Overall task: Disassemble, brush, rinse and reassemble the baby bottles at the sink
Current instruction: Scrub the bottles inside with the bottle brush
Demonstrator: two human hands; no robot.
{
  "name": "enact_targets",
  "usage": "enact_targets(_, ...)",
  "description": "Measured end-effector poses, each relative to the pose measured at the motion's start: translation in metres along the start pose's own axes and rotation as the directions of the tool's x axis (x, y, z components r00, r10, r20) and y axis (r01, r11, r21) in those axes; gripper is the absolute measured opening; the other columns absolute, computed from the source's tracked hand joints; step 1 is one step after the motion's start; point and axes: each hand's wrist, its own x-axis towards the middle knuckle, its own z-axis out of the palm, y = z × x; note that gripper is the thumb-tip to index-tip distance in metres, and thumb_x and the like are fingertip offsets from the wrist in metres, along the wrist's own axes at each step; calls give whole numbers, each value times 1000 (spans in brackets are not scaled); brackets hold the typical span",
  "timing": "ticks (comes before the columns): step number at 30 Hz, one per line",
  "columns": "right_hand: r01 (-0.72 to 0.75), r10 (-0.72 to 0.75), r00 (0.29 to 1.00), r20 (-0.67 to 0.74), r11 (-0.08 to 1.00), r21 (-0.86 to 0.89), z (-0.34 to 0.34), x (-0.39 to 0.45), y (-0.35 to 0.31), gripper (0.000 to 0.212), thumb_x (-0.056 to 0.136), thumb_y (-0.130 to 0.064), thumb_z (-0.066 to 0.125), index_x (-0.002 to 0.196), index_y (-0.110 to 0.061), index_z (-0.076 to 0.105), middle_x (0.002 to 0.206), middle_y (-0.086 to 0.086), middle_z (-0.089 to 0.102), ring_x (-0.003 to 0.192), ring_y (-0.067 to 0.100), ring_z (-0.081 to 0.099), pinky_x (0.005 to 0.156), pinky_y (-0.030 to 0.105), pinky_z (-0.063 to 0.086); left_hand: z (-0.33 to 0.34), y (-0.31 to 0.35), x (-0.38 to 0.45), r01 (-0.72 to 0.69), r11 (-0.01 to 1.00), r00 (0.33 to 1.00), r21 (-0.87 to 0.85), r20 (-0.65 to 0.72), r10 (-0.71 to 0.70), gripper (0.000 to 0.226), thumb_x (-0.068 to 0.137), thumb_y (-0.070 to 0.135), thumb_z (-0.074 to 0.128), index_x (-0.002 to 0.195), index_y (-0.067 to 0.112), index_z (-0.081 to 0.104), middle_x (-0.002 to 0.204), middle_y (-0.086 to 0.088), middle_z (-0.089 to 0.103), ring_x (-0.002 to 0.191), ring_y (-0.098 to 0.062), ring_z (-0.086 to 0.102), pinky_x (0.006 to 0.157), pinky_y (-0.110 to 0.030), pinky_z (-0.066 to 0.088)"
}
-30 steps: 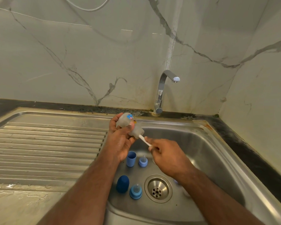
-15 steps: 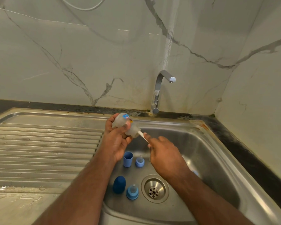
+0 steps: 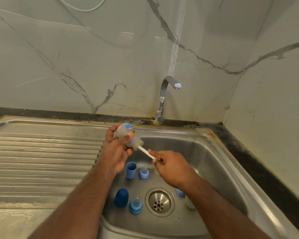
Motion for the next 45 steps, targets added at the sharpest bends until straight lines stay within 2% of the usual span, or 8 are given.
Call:
enact_targets(3,22,-56,996,-64,897,-442,-1,-5,-7,60,103,-24,45,155,-39,22,116,3,51,87,20,52,71,34,44,0,2,0,-12,1000,999,7,-30,12,55,92,-3,65,138,21,49,130,-14,59,107,-36,68,68,-43,63)
enact_targets(7,28,-78,995,-63,816,-577,6,-7,-18,72,100,-14,49,158,-33,10,124,11,44,99,26,52,73,38,44,-1,3,1,-22,1000,998,4,-58,23,56,90,-1,66,138,23,49,134,-14,58,113,-37,66,72,-45,63)
enact_targets(11,45,-52,998,-20,963,-265,12,3,-11,56,101,-21,48,153,-37,33,114,3,62,93,19,61,71,28,43,0,3,0,-27,1000,999,8,-28,27,54,92,-5,64,137,20,49,130,-13,57,109,-36,66,63,-39,62)
enact_targets(15,-20,5,997,77,981,191,-1,5,2,40,100,-26,54,138,-37,58,73,-17,60,54,-3,53,55,12,38,0,3,0,-24,1000,999,18,-34,24,48,93,-5,62,131,21,51,129,-11,56,113,-35,63,63,-40,63)
enact_targets(31,-138,107,986,127,954,265,-35,-6,26,32,99,-22,59,124,-41,65,69,-1,62,42,3,45,45,20,41,-4,9,0,-48,996,995,-73,-96,41,53,84,-2,70,127,24,53,132,-13,57,118,-38,63,79,-49,62)
enact_targets(35,-130,129,991,26,929,345,-42,-9,37,31,99,-23,60,123,-41,65,67,-1,64,47,8,49,45,22,43,-7,13,1,-34,991,993,-129,-115,19,48,92,-3,65,128,26,53,130,-11,58,117,-34,62,78,-47,60)
enact_targets(41,-3,47,993,-109,928,373,-17,-5,20,38,101,-28,56,134,-48,55,83,-1,69,58,3,54,53,21,49,-7,1,4,-13,992,1000,126,8,12,65,86,-12,67,135,28,52,130,-12,59,113,-35,66,80,-54,62)
enact_targets(45,43,-14,990,-139,977,209,-13,-6,16,40,102,-33,54,139,-48,51,85,-18,63,62,-5,56,57,12,46,-5,-6,5,-79,831,995,551,-12,103,81,72,-14,80,132,31,49,129,-2,61,117,-24,62,93,-48,58)
